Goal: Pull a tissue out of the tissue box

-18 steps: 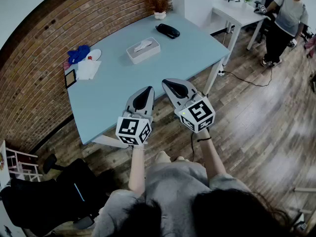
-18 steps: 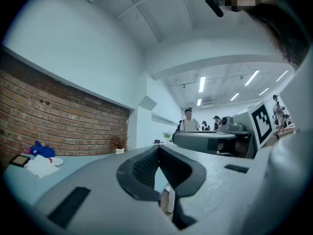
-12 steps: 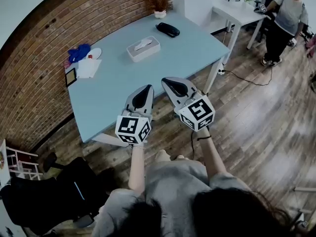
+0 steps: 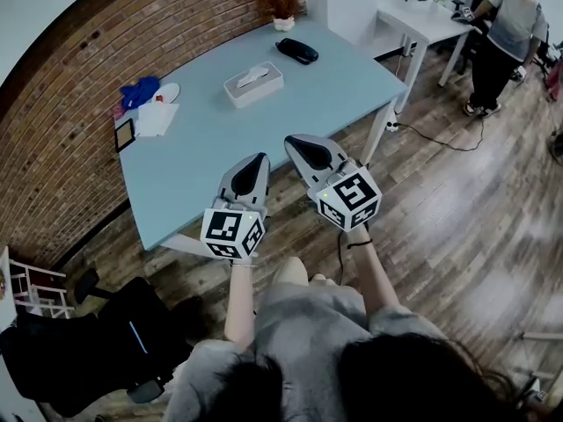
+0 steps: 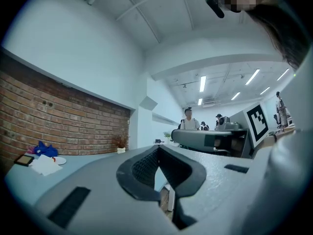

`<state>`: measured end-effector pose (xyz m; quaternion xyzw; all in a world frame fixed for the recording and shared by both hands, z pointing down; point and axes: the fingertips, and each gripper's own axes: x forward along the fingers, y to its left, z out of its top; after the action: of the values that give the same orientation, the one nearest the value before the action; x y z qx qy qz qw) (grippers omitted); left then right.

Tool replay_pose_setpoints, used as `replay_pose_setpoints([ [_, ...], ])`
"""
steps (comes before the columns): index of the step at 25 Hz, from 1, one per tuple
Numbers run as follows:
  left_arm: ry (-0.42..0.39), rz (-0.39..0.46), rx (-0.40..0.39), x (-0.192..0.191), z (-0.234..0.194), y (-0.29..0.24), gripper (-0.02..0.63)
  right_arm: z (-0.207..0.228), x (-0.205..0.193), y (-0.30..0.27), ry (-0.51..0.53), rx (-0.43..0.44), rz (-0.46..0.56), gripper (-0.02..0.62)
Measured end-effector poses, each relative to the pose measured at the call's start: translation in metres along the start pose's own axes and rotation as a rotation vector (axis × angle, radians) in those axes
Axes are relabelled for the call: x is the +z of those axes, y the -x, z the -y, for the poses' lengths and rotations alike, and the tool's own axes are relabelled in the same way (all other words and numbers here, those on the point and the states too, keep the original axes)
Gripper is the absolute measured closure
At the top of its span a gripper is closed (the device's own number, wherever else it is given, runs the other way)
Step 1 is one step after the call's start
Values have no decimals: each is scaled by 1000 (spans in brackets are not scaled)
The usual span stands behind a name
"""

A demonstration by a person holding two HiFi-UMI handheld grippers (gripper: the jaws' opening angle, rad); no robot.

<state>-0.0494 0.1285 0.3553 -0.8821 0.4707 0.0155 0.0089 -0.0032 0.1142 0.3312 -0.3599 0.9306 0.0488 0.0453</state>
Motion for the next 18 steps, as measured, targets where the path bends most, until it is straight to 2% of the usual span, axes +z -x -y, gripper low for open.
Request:
replay_pose_setpoints([
  [8, 31, -54, 42, -18, -18, 1, 603, 8, -20, -12, -27, 0, -43, 597],
  [18, 59, -83, 52, -32, -62, -40, 603, 42, -42, -63, -50, 20, -87, 597],
])
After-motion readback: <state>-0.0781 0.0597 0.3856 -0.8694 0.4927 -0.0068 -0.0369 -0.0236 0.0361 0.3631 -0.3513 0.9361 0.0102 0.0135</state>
